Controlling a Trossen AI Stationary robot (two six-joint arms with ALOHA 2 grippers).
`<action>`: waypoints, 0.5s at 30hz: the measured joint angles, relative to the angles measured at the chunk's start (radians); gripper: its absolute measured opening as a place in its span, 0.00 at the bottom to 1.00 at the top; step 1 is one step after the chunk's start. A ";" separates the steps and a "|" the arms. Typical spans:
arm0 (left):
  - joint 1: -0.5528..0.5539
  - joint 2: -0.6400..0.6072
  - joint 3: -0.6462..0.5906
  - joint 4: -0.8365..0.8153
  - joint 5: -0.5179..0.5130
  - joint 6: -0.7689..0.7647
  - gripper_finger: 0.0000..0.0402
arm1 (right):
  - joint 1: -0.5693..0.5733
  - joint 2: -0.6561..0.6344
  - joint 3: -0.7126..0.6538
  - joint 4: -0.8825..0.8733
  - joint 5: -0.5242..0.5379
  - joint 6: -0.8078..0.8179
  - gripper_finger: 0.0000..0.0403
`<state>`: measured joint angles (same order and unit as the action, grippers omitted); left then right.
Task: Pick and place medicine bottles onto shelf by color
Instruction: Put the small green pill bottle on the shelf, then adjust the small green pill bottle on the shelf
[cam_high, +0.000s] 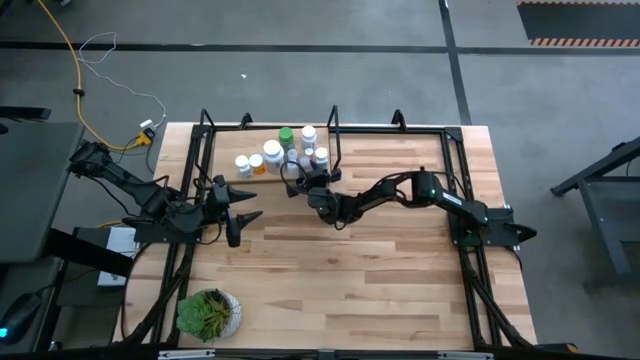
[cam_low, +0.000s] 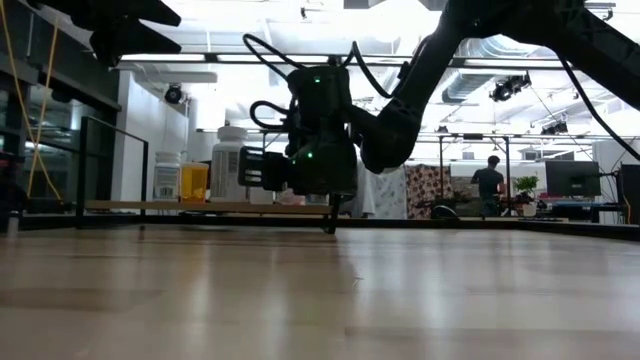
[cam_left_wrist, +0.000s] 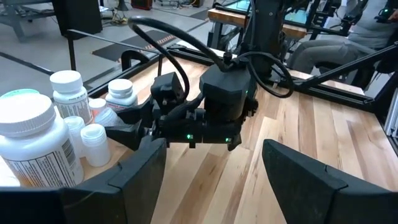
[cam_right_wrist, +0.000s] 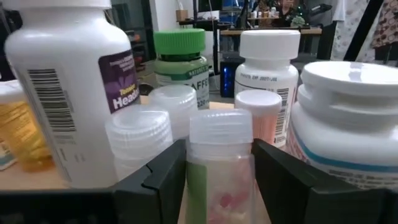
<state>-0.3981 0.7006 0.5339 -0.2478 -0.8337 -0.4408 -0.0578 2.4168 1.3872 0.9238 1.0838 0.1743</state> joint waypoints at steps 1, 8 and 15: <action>0.000 0.000 0.000 0.000 0.000 0.000 0.64 | 0.000 0.000 0.000 0.000 -0.001 -0.005 0.43; 0.000 0.000 0.000 0.000 0.000 0.000 0.64 | 0.001 0.000 0.000 0.016 -0.016 -0.023 0.43; 0.000 0.000 0.000 0.000 0.000 0.000 0.64 | 0.006 0.000 0.000 0.022 -0.022 -0.025 0.43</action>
<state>-0.3981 0.7005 0.5339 -0.2479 -0.8337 -0.4408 -0.0521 2.4165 1.3872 0.9463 1.0618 0.1490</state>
